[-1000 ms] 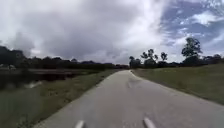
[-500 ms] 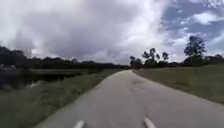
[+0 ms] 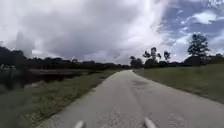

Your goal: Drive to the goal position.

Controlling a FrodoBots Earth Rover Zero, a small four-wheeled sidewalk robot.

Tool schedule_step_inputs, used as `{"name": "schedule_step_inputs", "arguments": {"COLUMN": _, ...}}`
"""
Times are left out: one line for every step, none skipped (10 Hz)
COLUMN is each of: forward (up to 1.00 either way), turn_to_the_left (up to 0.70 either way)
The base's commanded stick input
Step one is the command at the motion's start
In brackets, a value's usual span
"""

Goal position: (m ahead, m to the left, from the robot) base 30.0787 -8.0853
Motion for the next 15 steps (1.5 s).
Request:
{"name": "schedule_step_inputs", "arguments": {"forward": 0.70, "turn_to_the_left": 0.00}}
{"name": "schedule_step_inputs", "arguments": {"forward": 0.70, "turn_to_the_left": 0.00}}
{"name": "schedule_step_inputs", "arguments": {"forward": 0.70, "turn_to_the_left": 0.00}}
{"name": "schedule_step_inputs", "arguments": {"forward": 0.70, "turn_to_the_left": 0.00}}
{"name": "schedule_step_inputs", "arguments": {"forward": 0.70, "turn_to_the_left": 0.00}}
{"name": "schedule_step_inputs", "arguments": {"forward": 0.70, "turn_to_the_left": 0.00}}
{"name": "schedule_step_inputs", "arguments": {"forward": 0.70, "turn_to_the_left": 0.00}}
{"name": "schedule_step_inputs", "arguments": {"forward": 0.70, "turn_to_the_left": 0.00}}
{"name": "schedule_step_inputs", "arguments": {"forward": 0.70, "turn_to_the_left": 0.00}}
{"name": "schedule_step_inputs", "arguments": {"forward": 0.70, "turn_to_the_left": 0.00}}
{"name": "schedule_step_inputs", "arguments": {"forward": 0.70, "turn_to_the_left": 0.00}}
{"name": "schedule_step_inputs", "arguments": {"forward": 0.70, "turn_to_the_left": 0.00}}
{"name": "schedule_step_inputs", "arguments": {"forward": 0.70, "turn_to_the_left": 0.00}}
{"name": "schedule_step_inputs", "arguments": {"forward": 0.70, "turn_to_the_left": 0.00}}
{"name": "schedule_step_inputs", "arguments": {"forward": 0.70, "turn_to_the_left": 0.00}}
